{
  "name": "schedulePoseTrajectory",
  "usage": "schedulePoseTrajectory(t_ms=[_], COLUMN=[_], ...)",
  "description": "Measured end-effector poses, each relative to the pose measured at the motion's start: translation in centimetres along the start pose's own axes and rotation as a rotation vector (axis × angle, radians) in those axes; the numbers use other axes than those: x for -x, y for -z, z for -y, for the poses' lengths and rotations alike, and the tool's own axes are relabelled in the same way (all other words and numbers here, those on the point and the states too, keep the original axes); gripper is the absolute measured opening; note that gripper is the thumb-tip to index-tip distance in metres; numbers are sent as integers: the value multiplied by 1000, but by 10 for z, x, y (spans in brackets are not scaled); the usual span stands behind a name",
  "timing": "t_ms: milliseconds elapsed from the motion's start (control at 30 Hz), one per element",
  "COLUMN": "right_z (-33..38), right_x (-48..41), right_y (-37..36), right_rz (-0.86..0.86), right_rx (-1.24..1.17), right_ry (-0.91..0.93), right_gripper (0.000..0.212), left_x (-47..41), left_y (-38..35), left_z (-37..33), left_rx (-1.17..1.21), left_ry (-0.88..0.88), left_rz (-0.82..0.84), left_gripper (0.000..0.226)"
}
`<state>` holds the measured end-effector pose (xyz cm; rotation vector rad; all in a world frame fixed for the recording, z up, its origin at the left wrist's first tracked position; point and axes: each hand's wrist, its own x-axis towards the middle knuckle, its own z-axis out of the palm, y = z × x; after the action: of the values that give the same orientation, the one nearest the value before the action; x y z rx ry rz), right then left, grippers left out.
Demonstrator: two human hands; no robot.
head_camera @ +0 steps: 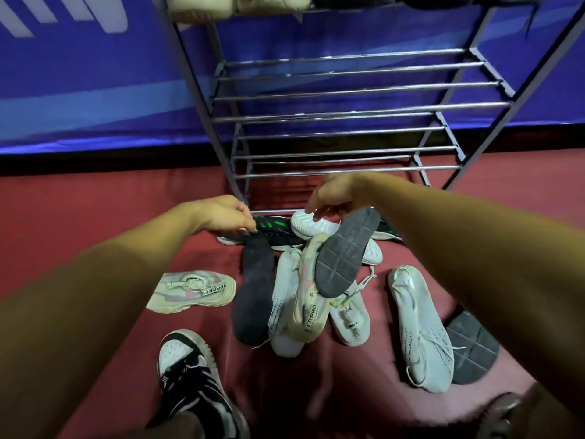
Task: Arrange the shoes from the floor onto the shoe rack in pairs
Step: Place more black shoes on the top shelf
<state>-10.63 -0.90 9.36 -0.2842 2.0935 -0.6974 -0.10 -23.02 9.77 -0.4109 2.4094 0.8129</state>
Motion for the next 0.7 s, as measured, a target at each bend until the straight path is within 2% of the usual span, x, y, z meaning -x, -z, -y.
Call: schedulePoseTrajectory(t_ms=[167, 300, 433, 567, 700], right_z=[-11, -22, -23, -27, -33], right_x=[-53, -89, -117, -138, -156], right_y=[-62, -96, -111, -127, -140], right_rz=[167, 291, 233, 256, 235], right_rx=[-16, 45, 120, 134, 116], right_ry=[-43, -114, -82, -110, -107], right_gripper=[10, 29, 14, 17, 18], left_x=[-22, -48, -60, -80, -96], left_y=[-17, -51, -72, -85, -108], left_z=[31, 73, 102, 123, 135], left_rx=[15, 66, 85, 130, 120], left_ry=[65, 124, 199, 228, 252], left_rz=[30, 105, 183, 134, 91], left_gripper=[10, 8, 13, 17, 35])
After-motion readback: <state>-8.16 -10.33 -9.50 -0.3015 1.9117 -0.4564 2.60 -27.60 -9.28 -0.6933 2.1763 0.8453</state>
